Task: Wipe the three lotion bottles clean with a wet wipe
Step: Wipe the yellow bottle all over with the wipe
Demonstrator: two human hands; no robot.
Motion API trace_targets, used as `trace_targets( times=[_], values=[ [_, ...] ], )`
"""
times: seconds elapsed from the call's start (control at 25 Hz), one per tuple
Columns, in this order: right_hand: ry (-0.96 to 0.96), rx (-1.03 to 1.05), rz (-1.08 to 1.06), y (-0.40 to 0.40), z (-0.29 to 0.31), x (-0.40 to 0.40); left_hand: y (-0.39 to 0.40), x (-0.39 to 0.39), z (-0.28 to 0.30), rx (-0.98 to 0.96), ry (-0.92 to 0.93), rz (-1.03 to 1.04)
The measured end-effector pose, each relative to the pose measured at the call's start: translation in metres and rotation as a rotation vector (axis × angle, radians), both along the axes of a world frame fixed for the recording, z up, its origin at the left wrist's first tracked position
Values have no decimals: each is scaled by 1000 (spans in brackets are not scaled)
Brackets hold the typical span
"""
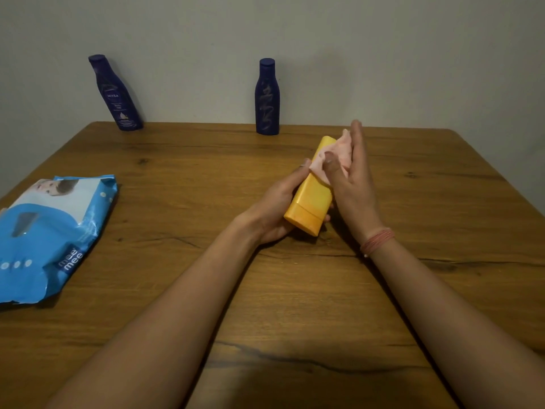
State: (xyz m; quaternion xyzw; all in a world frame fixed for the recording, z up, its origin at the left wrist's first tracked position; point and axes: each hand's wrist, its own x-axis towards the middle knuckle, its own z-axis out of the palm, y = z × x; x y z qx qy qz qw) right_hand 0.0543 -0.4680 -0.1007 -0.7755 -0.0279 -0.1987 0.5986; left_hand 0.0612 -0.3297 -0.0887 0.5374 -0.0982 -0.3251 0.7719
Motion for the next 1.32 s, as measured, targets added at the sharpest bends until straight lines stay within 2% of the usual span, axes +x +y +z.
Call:
trace_targets(
  times=[0.2, 0.36, 0.6, 0.68, 0.76, 0.88, 1.04, 1.12, 1.24, 1.32],
  values=[
    [108, 374, 76, -1, -1, 0, 2, 5, -5, -27, -5, 99],
    [172, 468, -99, -12, -3, 4, -1, 2, -6, 12, -58, 60],
    [226, 277, 126, 7, -4, -3, -1, 7, -6, 80, -141, 185],
    [183, 321, 87, 4, -4, 0, -1, 5, -5, 122, -163, 126],
    [77, 331, -45, -2, -4, 3, -1, 4, -6, 162, -200, 76],
    [-59, 52, -131, 2, -2, 2, -1, 5, -8, 138, -222, 114],
    [-110, -489, 91, 28, -11, -7, 0, 6, -5, 17, -121, 244],
    [-145, -615, 158, 39, -15, -13, 4, 7, -3, -55, -62, 277],
    [-140, -593, 36, 31, -12, -10, 4, 4, -3, -18, -82, 181],
    [-132, -400, -127, 15, -7, -2, 2, 1, -2, 35, -81, 85]
  ],
)
